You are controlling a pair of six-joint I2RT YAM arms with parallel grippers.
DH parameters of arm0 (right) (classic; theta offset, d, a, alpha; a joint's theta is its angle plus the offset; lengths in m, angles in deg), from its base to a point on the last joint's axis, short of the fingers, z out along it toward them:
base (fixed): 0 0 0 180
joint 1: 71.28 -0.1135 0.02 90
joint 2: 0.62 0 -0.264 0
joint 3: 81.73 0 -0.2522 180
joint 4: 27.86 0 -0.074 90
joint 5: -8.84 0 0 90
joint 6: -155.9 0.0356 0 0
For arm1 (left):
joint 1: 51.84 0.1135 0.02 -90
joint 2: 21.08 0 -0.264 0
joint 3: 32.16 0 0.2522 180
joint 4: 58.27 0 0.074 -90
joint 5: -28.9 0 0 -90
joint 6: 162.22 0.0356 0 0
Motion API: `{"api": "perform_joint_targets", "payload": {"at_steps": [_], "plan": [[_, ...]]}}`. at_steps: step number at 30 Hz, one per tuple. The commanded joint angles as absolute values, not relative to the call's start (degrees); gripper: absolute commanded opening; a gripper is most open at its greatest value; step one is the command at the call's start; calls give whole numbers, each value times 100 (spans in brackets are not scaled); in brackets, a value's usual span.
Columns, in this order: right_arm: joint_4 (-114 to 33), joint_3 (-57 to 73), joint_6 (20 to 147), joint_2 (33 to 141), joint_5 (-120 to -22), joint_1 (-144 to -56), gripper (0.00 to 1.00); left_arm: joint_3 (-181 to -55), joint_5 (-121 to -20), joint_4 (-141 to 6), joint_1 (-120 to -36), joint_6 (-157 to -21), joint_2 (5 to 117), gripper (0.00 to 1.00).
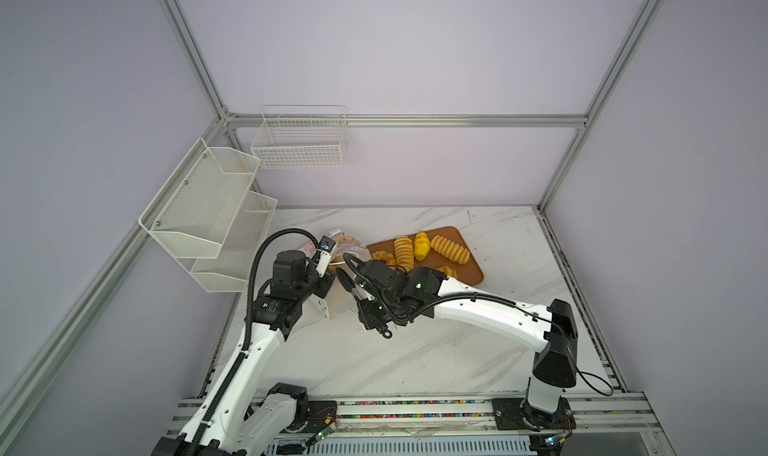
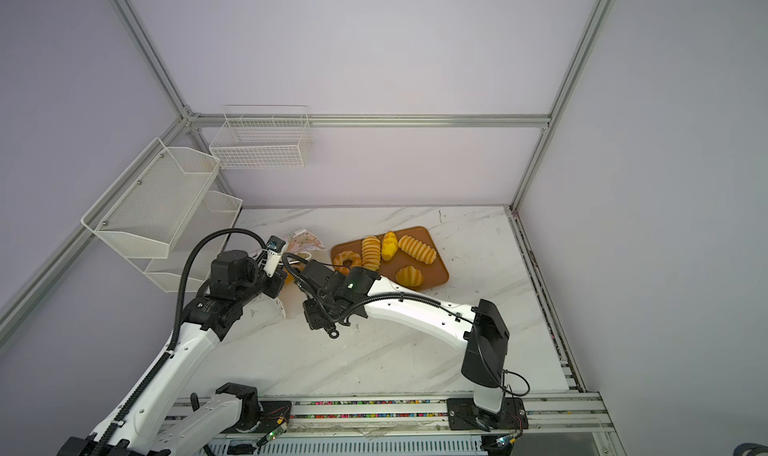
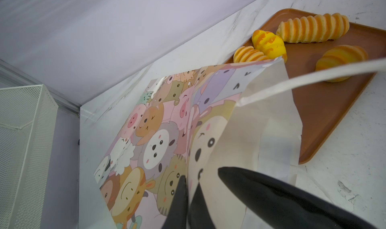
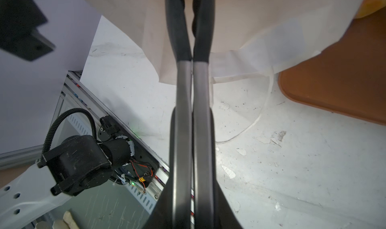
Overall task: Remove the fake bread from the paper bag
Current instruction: 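Move the tongs back into the bag held by the left gripper, then push the open tongs down inside the bag around a yellow bread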
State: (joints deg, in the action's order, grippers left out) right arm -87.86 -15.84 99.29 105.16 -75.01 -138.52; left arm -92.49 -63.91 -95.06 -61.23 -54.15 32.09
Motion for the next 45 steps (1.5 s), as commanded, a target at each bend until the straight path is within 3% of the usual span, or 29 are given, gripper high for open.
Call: {"api": "perform_joint_targets", "payload": {"at_steps": [1, 13, 31, 45], "plan": [[-8331, -1731, 10117, 10752, -7217, -13852, 7, -8887, -6561, -8785, -6099, -5389, 3008, 0], [-6902, -1079, 10883, 11023, -6483, -13364, 28, -9182, -6764, -9118, -6103, -5911, 3149, 0], [-5741, -927, 12103, 11489, -5553, -13162, 43, -9226, -7195, -8997, -6099, -6418, 3338, 0], [-4936, -560, 12840, 11553, -5391, -13006, 46, -9184, -7445, -8926, -6099, -6525, 3324, 0]]}}
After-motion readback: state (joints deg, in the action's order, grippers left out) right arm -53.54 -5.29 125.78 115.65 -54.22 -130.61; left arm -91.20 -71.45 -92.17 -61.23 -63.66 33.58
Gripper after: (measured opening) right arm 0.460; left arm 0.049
